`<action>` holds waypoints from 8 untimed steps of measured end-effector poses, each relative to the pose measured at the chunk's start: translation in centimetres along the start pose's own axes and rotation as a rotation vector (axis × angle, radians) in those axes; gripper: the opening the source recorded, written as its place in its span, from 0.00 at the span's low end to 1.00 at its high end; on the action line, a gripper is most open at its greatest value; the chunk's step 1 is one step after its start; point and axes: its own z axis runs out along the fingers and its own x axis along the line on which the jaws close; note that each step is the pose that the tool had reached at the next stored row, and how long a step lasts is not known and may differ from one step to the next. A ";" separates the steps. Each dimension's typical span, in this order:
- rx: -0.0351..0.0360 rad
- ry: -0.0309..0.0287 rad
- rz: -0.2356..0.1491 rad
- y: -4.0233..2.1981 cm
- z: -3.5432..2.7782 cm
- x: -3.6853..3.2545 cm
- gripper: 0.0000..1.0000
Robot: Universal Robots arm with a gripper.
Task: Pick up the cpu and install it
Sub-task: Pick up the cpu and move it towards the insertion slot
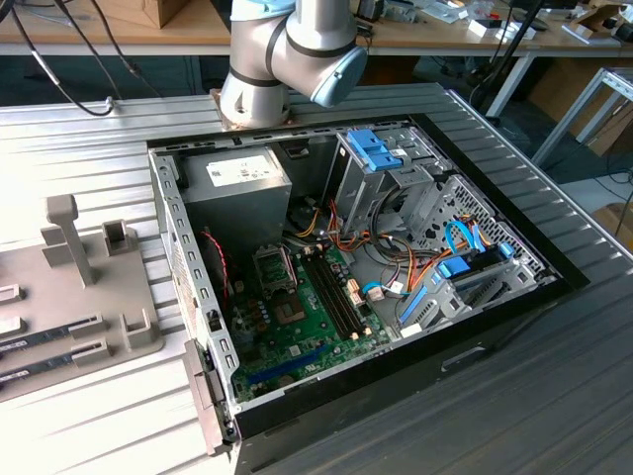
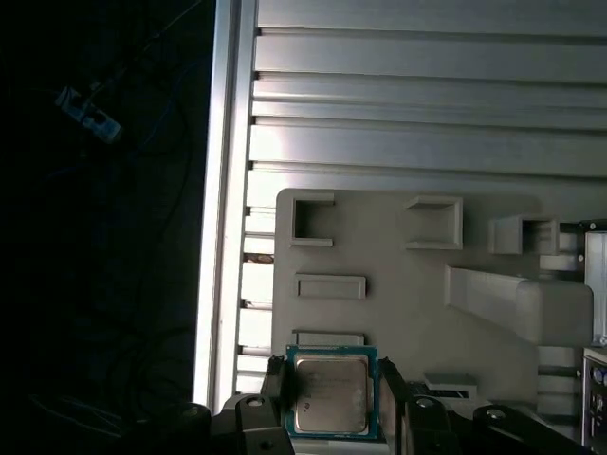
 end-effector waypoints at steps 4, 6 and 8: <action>0.0000 0.0000 0.000 0.00 -0.16 0.00 0.47; -0.0001 -0.0001 0.000 0.01 -0.22 0.01 0.47; -0.0001 -0.0001 0.000 0.01 -0.29 0.01 0.47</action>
